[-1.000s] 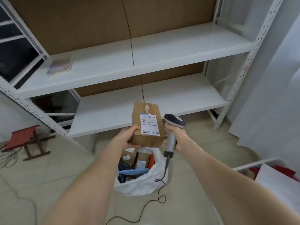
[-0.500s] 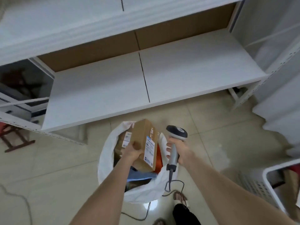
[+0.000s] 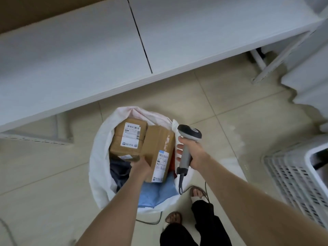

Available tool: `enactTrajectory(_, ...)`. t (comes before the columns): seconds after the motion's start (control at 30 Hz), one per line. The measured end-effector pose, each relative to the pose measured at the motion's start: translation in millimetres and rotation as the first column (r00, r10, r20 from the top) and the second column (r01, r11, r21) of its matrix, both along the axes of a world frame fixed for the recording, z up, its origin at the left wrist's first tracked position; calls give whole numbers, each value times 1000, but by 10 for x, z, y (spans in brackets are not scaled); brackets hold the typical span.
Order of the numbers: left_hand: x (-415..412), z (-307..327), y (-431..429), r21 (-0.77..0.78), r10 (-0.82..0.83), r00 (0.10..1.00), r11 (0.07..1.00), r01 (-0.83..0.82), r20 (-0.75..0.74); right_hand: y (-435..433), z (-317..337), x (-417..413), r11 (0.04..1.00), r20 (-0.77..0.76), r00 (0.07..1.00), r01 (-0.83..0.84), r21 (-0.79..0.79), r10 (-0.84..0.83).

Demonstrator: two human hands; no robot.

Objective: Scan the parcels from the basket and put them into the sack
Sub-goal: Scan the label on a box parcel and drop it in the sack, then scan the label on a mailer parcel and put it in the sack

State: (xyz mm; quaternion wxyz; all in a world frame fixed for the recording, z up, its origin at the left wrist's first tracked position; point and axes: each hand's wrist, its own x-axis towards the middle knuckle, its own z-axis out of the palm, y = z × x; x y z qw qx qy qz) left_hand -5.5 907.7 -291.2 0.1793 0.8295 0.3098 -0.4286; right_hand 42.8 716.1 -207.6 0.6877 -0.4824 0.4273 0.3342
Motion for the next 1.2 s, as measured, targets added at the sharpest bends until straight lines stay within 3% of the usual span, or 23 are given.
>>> enactTrajectory(0.1,-32,24,-48,32,-33,995,999,36,-93,-27,-19,-114,1000,15,1000,-3,-5,3)
enactTrajectory(0.17,-33,186,-66,60,-62,996,996,66,-66,-70,76,-192,1000,31,999,12,-9,-12)
enactTrajectory(0.3,35,810,-155,-17,-151,985,988,153,87,-174,503,-389,996,79,993,85,8,-85)
enactTrajectory(0.53,391,2278,-943,-80,-316,869,925,371,382,-632,1615,-787,965,158,953,249,76,-259)
enactTrajectory(0.87,283,3235,-3278,-91,-543,689,751,654,480,-2345,2598,-1472,804,247,771,592,59,-587)
enactTrajectory(1.03,-118,3336,-4766,-112,-634,596,633,766,492,-3575,2659,-2001,678,248,647,732,62,-721)
enactTrajectory(1.2,-631,3155,-6254,-174,-654,583,581,795,482,-4906,2531,-2513,588,196,565,803,91,-802)
